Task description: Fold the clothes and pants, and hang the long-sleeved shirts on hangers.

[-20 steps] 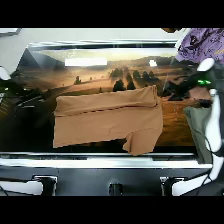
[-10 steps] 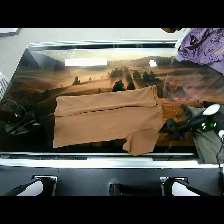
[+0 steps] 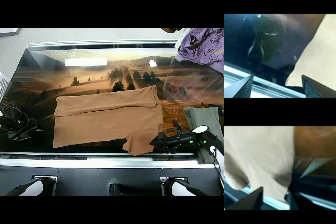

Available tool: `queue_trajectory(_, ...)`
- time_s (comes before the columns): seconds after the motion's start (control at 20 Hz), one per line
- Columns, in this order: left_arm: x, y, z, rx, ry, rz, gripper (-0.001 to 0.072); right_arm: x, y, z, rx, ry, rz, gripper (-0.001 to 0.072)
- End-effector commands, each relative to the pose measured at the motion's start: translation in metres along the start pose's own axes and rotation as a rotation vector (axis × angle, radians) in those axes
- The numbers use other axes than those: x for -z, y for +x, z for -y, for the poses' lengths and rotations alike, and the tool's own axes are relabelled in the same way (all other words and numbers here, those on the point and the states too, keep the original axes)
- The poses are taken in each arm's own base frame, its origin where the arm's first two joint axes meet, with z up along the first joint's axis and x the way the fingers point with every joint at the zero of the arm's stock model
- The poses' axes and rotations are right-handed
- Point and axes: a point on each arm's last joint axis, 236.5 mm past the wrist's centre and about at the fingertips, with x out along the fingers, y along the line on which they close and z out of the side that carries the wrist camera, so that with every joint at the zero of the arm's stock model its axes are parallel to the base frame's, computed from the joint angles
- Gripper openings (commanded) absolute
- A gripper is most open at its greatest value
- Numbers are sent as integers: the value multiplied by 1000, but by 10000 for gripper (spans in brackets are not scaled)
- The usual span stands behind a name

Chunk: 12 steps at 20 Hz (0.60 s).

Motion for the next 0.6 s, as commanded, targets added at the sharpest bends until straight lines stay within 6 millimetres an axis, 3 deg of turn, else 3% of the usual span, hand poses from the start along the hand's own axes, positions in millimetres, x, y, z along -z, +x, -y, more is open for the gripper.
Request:
queue_trajectory(0.0,3,1,-1,-2,-2,-11,705,-13,2,-2,-15,6,64,322)
queue_trajectory(0.1,2,5,-5,-1,-26,-3,705,-13,2,-1,-13,2,65,193)
queue_trajectory(0.15,1,8,-10,0,-42,0,705,-13,2,-1,-12,-4,64,63)
queue_trajectory(0.2,4,13,-15,7,-51,-9,705,-13,2,-1,-13,-7,64,26)
queue_trajectory(0.3,16,27,-16,97,-96,-36,704,-10,2,-2,-18,-7,52,26)
queue_trajectory(0.55,52,51,21,405,-139,-110,702,-10,2,-2,-18,-26,50,25)
